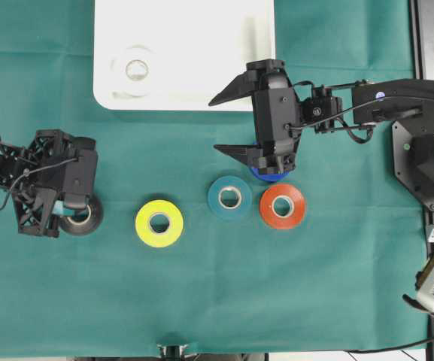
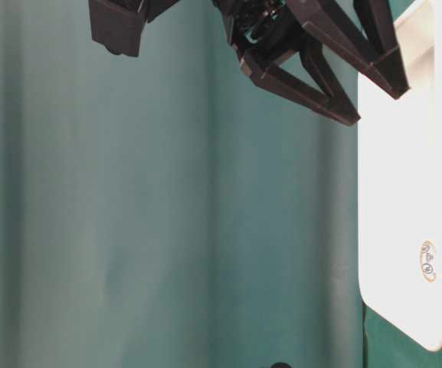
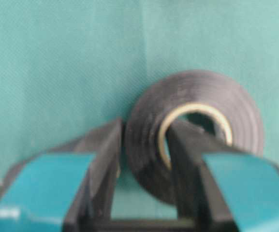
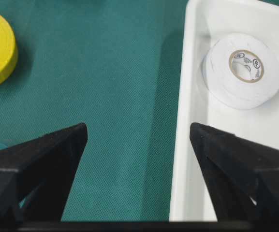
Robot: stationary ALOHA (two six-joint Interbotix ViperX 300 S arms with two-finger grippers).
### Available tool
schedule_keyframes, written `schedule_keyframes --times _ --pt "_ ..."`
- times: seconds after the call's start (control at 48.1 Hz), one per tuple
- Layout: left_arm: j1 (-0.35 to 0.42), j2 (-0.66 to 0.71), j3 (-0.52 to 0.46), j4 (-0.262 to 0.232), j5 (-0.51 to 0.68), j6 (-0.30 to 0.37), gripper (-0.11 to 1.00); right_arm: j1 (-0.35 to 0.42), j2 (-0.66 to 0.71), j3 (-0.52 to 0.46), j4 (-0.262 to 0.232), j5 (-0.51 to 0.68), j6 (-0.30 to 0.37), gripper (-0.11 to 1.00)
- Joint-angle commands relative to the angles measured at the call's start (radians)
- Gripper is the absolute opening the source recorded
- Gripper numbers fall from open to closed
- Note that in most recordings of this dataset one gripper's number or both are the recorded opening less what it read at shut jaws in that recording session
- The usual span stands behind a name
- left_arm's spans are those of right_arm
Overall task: Put the tape alternately from left to right into the white case.
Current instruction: 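Lower the left gripper onto the black tape roll and grip it, then lift the black roll and carry it up into the tray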
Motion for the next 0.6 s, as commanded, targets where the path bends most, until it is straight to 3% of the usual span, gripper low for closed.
schedule_keyframes --times 0.0,0.582 --pt "0.0 -0.009 -0.011 0.0 -0.005 0.002 0.24 0.002 -0.011 -0.009 0.002 -0.008 0.002 0.7" --pt "-0.008 -0.06 -0.025 0.002 0.0 0.002 0.24 0.002 -0.011 -0.009 0.003 -0.003 0.003 0.7"
